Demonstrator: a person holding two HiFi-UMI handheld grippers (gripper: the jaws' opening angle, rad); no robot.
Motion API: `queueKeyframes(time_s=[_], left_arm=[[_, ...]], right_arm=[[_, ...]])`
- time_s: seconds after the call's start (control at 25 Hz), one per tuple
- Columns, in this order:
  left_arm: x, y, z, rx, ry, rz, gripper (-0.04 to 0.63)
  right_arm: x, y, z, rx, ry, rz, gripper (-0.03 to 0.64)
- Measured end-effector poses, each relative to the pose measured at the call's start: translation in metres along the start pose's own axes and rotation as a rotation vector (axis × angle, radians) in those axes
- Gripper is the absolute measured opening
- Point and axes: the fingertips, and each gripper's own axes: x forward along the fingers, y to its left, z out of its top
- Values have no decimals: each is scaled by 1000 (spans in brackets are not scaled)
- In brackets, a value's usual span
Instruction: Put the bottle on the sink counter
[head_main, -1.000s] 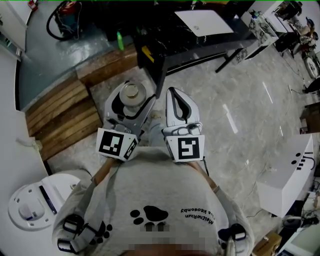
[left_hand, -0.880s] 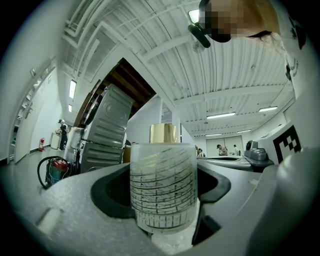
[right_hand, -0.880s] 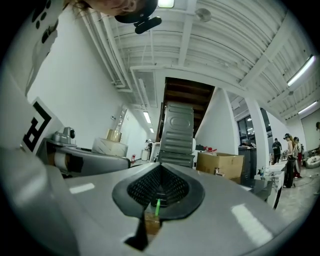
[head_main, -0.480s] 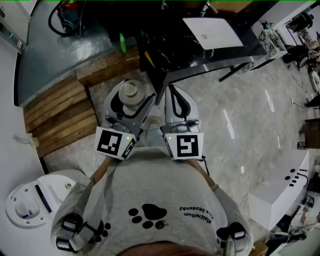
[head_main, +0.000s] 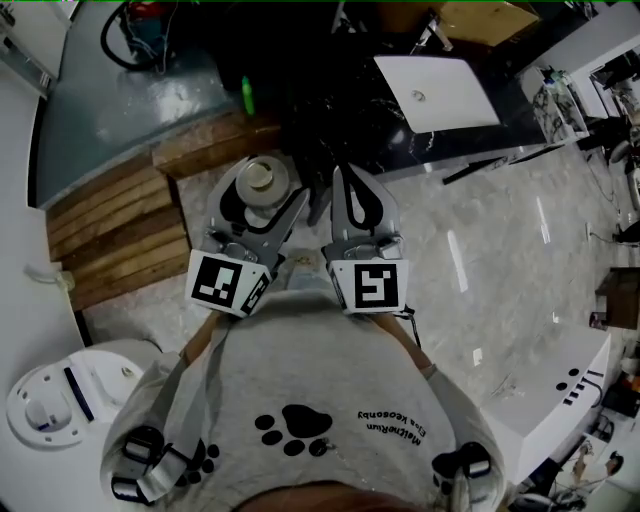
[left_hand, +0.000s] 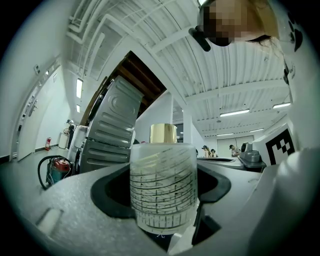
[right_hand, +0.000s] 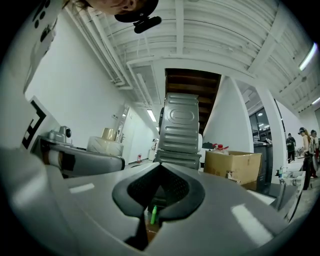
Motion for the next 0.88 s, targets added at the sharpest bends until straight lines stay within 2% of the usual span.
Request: queueKeyframes(time_s=[0.4,0.68,0.88], left_arm=[[69,21,-6,12,-18,79,342],[76,34,-11,9,24,149,342],[80,46,-12,26,20,151,342]], right_arm=[[60,-55,-25,-5,3,84,2],[79,-56,-28,27,-9,146,2],[88,-54,-30,27,-16,162,2]])
